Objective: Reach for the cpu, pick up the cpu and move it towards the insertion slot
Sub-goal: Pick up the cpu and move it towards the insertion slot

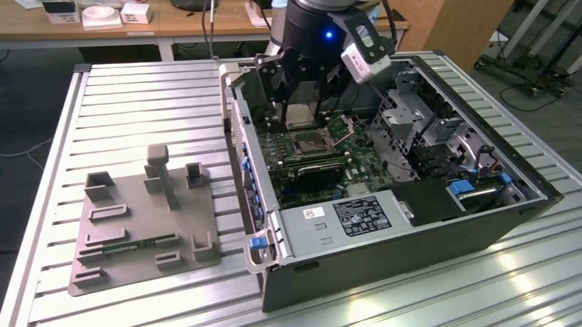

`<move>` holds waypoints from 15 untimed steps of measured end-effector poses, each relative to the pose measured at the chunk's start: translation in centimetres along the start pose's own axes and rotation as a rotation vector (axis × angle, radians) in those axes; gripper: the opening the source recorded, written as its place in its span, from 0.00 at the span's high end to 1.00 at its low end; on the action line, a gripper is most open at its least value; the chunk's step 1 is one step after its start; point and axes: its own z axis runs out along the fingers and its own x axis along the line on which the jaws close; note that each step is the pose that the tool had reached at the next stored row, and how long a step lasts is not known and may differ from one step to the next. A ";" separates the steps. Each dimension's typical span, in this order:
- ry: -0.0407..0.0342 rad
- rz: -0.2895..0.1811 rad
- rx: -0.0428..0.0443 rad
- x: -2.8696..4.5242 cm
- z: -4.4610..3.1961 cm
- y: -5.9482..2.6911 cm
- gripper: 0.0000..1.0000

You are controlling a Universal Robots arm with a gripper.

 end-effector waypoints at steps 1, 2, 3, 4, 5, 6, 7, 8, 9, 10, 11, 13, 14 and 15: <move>0.0000 0.000 0.0000 -0.07 0.00 0.05 0.45; 0.0000 0.000 0.0000 -0.09 0.01 0.10 0.45; -0.0001 0.000 0.0000 -0.09 0.02 0.17 0.45; -0.0001 0.000 0.0000 -0.10 0.03 0.25 0.45; -0.0001 0.000 0.0000 -0.11 0.04 0.34 0.45; -0.0001 0.000 0.0000 -0.12 0.05 0.43 0.45; -0.0002 0.000 -0.0001 -0.13 0.06 0.54 0.45; -0.0002 0.000 -0.0001 -0.15 0.07 0.66 0.45; -0.0002 0.000 0.0000 -0.18 0.08 0.80 0.45; -0.0002 0.000 0.0000 -0.22 0.09 0.93 0.45; -0.0002 0.000 -0.0001 -0.31 0.11 1.05 0.45; -0.0001 0.000 0.0000 -0.58 0.11 1.16 0.45; -0.0002 0.000 0.0000 -0.74 0.11 1.20 0.45; -0.0002 0.000 0.0000 -0.89 0.12 1.24 0.45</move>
